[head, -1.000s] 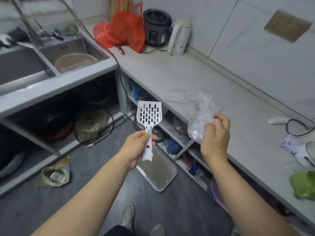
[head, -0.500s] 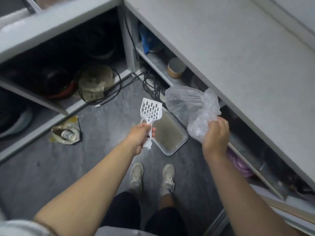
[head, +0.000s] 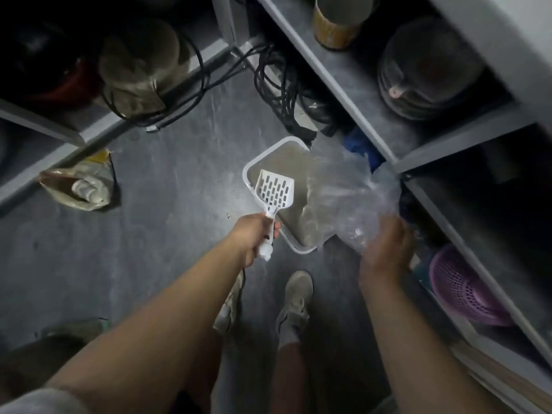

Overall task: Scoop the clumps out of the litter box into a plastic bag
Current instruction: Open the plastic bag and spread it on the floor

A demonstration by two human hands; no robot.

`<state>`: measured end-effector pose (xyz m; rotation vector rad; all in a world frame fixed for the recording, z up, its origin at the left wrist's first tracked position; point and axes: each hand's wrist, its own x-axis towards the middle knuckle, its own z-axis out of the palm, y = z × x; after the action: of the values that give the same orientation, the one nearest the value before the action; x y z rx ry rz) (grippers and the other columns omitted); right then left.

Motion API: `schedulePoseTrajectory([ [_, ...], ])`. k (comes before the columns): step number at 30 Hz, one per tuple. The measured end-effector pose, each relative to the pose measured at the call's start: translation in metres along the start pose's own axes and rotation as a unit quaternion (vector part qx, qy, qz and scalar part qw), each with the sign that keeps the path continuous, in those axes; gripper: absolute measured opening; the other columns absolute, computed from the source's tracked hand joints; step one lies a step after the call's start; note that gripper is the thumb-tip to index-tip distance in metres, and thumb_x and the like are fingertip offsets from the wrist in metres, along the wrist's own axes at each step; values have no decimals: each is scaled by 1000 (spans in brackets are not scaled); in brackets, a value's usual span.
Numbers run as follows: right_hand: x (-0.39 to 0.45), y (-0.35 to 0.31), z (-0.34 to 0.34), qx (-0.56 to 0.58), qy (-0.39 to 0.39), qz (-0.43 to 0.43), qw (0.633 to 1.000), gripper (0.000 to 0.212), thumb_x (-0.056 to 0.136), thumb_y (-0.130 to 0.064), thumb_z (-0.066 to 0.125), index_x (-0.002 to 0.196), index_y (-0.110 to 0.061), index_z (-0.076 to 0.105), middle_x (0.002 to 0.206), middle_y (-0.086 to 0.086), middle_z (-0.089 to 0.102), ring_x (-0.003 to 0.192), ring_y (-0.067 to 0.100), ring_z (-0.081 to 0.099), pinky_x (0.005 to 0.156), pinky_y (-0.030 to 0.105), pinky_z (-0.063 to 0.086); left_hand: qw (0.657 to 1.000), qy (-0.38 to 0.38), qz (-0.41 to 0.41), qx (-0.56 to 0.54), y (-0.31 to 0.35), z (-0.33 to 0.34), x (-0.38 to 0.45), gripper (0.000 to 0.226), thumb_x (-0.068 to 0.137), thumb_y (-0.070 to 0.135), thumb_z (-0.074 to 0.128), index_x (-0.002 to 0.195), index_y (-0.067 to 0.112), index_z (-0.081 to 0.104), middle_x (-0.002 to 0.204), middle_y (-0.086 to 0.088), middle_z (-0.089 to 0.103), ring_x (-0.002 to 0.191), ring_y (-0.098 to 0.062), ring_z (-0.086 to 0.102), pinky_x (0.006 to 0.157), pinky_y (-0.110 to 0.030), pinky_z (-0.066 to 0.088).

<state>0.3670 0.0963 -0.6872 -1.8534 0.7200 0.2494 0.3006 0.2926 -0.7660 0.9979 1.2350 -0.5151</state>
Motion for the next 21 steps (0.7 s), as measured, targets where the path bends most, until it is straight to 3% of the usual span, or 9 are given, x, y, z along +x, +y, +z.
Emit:
schedulePoseTrajectory([
  [6, 68, 79, 23, -38, 21, 20, 999, 42, 78, -52, 45, 108, -33, 67, 107, -6, 70, 94, 22, 66, 88, 52, 54, 999, -13, -39, -18, -44, 27, 104, 24, 102, 9, 46, 96, 5, 68, 90, -11, 64, 68, -18, 55, 56, -29, 42],
  [9, 91, 108, 34, 9, 15, 11, 1000, 38, 78, -38, 50, 105, -22, 72, 103, -2, 72, 94, 19, 68, 86, 44, 56, 999, -12, -40, -24, -59, 41, 146, 23, 103, 6, 44, 109, 6, 66, 91, -8, 69, 76, -18, 60, 56, -28, 46],
  [11, 99, 124, 39, 1, 4, 8, 1000, 42, 79, -39, 49, 111, -21, 70, 109, 0, 71, 99, 20, 67, 89, 46, 56, 999, -5, -36, -19, -66, 51, 171, 25, 102, 2, 44, 113, 6, 66, 94, -10, 72, 79, -20, 65, 58, -29, 51],
  [16, 118, 155, 41, 45, -10, 14, 999, 36, 85, -28, 48, 116, -24, 67, 109, -8, 69, 91, 1, 68, 78, 25, 52, 1000, -9, -27, 8, -80, 71, 227, 20, 102, -2, 49, 109, 6, 66, 89, -12, 70, 72, -20, 65, 58, -31, 53],
  [18, 121, 162, 41, 49, -25, 13, 998, 31, 88, -26, 47, 112, -33, 66, 112, -9, 68, 95, 2, 67, 79, 24, 50, 1000, 2, -25, 18, -86, 77, 244, 13, 103, 6, 55, 106, 6, 67, 83, -13, 70, 73, -23, 64, 61, -32, 52],
  [21, 125, 169, 38, 53, -37, 9, 998, 32, 93, -20, 46, 118, -28, 65, 114, -7, 68, 99, 4, 66, 80, 24, 50, 999, 24, -32, 29, -93, 83, 261, 9, 101, 12, 60, 104, 9, 68, 77, -12, 69, 62, -20, 63, 57, -30, 50],
])
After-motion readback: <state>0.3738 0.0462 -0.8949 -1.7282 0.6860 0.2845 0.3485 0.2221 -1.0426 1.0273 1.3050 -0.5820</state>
